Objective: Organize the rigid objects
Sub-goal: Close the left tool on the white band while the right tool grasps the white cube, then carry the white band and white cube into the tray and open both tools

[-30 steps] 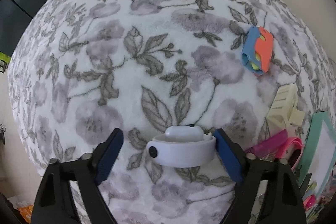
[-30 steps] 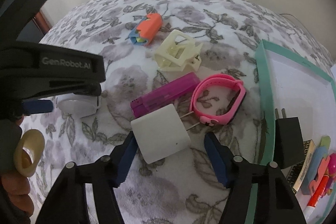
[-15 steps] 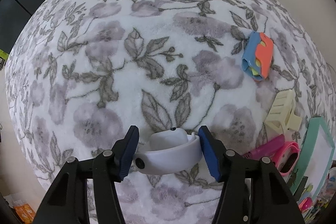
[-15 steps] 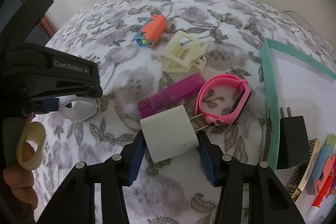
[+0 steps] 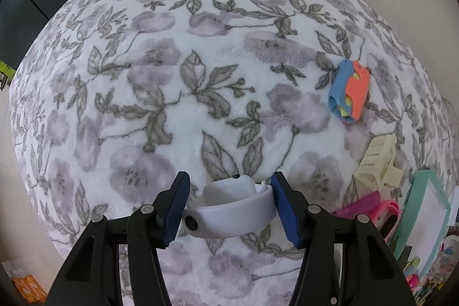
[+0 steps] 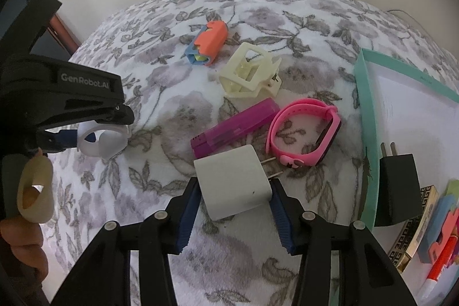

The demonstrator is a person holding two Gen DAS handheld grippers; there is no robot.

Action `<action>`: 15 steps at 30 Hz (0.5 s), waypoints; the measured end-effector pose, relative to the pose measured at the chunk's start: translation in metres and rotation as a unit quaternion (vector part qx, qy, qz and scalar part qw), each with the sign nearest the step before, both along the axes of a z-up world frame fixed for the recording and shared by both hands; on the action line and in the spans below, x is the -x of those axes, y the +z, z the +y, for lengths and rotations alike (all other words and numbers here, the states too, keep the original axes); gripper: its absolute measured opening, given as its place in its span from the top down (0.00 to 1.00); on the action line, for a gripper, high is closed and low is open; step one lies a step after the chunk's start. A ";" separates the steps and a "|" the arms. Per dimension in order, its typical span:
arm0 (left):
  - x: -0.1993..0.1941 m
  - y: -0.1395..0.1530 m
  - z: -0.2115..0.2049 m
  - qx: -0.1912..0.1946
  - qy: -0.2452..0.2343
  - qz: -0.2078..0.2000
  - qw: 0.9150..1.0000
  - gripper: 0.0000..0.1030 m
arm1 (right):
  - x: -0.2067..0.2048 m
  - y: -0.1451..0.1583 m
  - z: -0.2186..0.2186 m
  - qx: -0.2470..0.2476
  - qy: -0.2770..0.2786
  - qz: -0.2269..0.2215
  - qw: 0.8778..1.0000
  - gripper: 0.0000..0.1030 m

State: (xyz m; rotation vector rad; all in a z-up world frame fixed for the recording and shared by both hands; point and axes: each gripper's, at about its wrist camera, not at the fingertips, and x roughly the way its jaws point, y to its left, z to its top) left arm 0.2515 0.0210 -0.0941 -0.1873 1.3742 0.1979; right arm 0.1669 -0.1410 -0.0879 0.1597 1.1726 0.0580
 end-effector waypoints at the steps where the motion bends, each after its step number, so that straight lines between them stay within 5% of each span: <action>1: 0.000 0.002 0.001 -0.001 0.000 -0.002 1.000 0.42 | 0.001 0.002 -0.001 -0.004 -0.001 -0.001 1.000 0.51; 15: 0.002 0.047 0.011 -0.008 0.011 -0.041 0.999 0.42 | 0.003 0.035 -0.007 -0.034 -0.002 -0.039 0.999 0.51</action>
